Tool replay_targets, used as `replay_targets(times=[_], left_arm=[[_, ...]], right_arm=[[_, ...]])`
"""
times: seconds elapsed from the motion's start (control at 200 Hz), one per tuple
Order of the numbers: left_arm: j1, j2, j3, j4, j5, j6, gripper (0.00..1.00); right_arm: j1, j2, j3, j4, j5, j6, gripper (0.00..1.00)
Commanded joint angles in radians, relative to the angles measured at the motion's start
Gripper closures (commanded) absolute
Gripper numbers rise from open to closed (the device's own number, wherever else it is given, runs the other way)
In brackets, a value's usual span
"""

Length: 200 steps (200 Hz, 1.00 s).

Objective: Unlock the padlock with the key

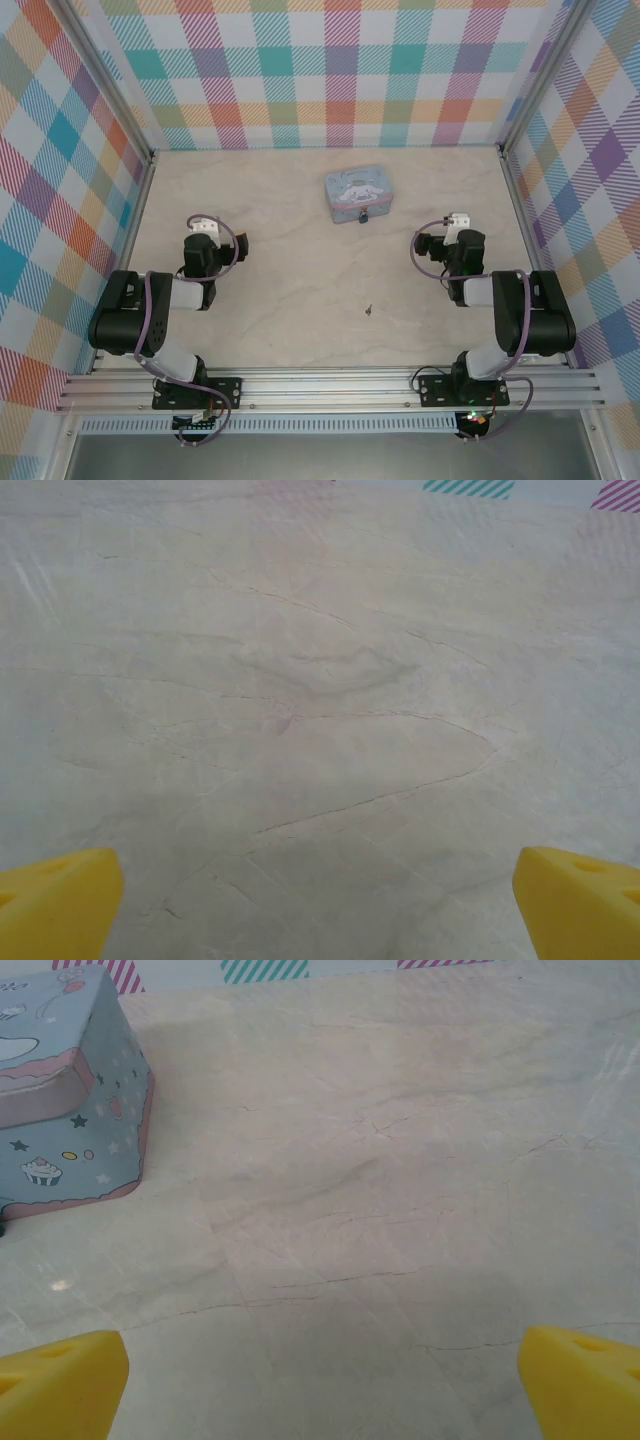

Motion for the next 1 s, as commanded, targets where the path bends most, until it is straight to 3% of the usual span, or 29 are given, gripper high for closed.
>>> replay_targets(times=[0.0,0.665,0.785,0.89,0.995], left_arm=[[0.01,-0.004,0.016,-0.009,0.016,0.018,0.0],[0.01,-0.002,0.017,-0.012,0.023,0.019,0.0],[0.011,-0.069,0.015,-0.06,-0.026,0.0,0.0],[0.011,-0.231,0.053,-0.269,-0.066,-0.037,0.0],[0.011,-0.368,0.068,-0.393,-0.036,-0.14,0.0]], right_arm=[[0.0,-0.007,0.018,0.019,-0.02,-0.005,0.0],[0.0,-0.007,0.021,0.013,-0.022,-0.004,0.0],[0.0,-0.01,0.02,0.016,-0.023,-0.004,0.0],[0.0,-0.075,0.087,-0.169,-0.026,-0.003,0.0],[0.0,-0.156,0.172,-0.411,-0.047,0.021,0.0]])
